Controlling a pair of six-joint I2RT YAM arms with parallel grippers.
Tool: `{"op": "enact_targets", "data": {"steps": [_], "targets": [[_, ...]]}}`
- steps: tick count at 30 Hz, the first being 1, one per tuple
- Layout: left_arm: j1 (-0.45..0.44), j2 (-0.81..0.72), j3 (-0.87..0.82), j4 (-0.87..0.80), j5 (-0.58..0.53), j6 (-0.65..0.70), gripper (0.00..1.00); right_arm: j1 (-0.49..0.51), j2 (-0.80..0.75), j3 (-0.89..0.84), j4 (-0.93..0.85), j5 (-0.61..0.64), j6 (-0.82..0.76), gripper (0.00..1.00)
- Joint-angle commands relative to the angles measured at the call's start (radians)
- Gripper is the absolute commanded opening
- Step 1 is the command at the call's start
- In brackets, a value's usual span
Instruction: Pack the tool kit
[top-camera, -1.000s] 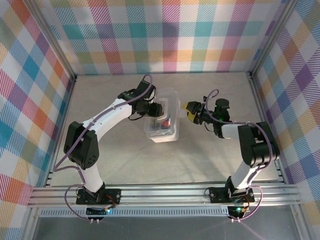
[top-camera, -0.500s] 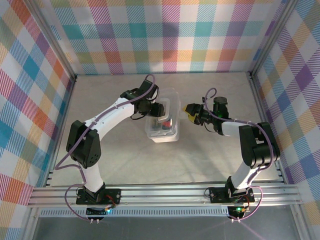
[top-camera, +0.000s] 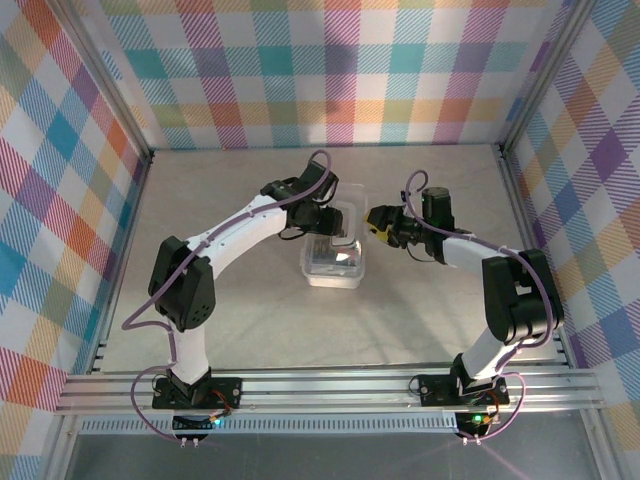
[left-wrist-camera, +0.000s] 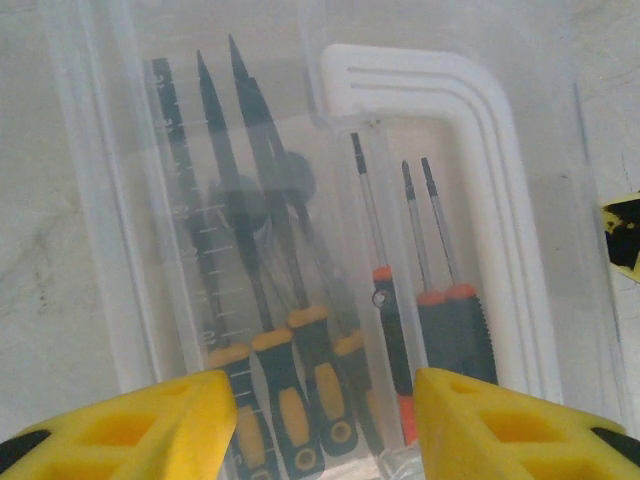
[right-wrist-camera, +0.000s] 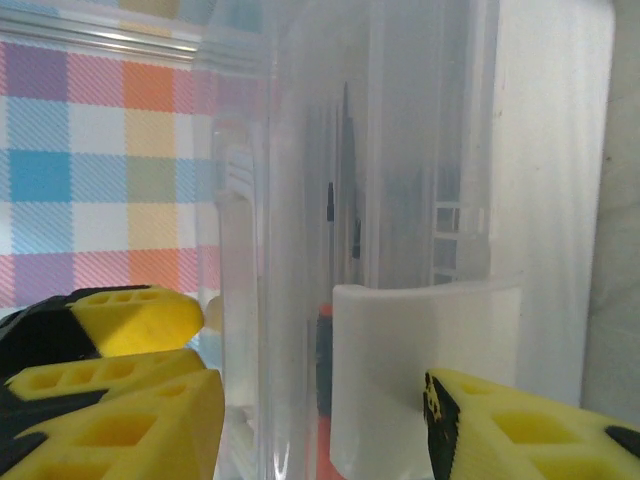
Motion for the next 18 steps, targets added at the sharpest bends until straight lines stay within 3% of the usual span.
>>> {"op": "enact_targets", "data": {"steps": [1, 18], "targets": [[0.005, 0.083, -0.043, -0.132, -0.005, -0.028, 0.52, 0.021, 0.002, 0.027, -0.048, 0.020, -0.039, 0.54], [0.002, 0.070, -0.066, -0.126, -0.009, -0.021, 0.52, 0.021, 0.045, 0.003, -0.081, 0.101, -0.061, 0.37]]}}
